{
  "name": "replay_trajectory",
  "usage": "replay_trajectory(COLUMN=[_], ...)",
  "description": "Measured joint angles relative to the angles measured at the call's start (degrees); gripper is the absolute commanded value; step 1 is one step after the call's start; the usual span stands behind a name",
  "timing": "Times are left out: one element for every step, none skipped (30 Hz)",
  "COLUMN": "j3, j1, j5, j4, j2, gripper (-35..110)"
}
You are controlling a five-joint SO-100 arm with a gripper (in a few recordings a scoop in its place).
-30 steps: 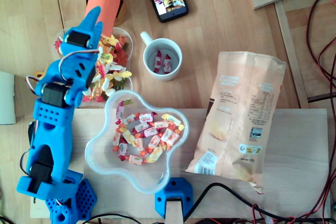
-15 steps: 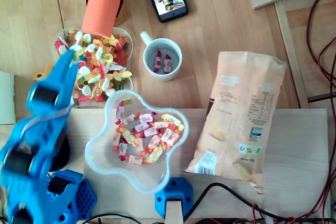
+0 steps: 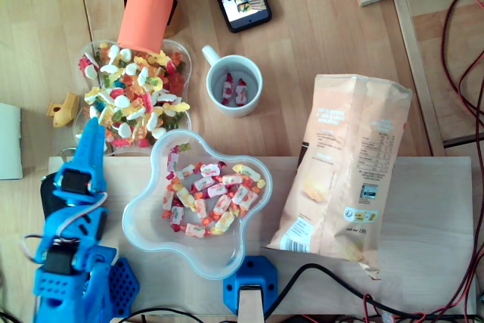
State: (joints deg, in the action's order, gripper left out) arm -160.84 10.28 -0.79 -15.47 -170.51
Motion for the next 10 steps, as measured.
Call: replay_trajectory(j3=[-4.7,-9.0,-12.9,-15.7,-16.8,-17.2,-17.2,-17.3,-17.3,-17.3], j1=[-0.4,-0.7,-0.9,-0.9,-0.9,-1.0,-1.0,-1.0,-1.0,-1.0], j5=[0.0,0.0,0.0,-0.7,-0.2,0.1,-0.2,0.1,-0.1,-0.2], j4=[4.8,8.8,12.2,15.2,17.8,19.3,20.0,20.0,20.0,20.0], j2=[-1.8,-3.6,-5.5,-6.4,-7.0,-8.3,-7.6,-7.1,-7.1,-7.1], gripper=[20,20,20,20,20,20,20,20,20,20])
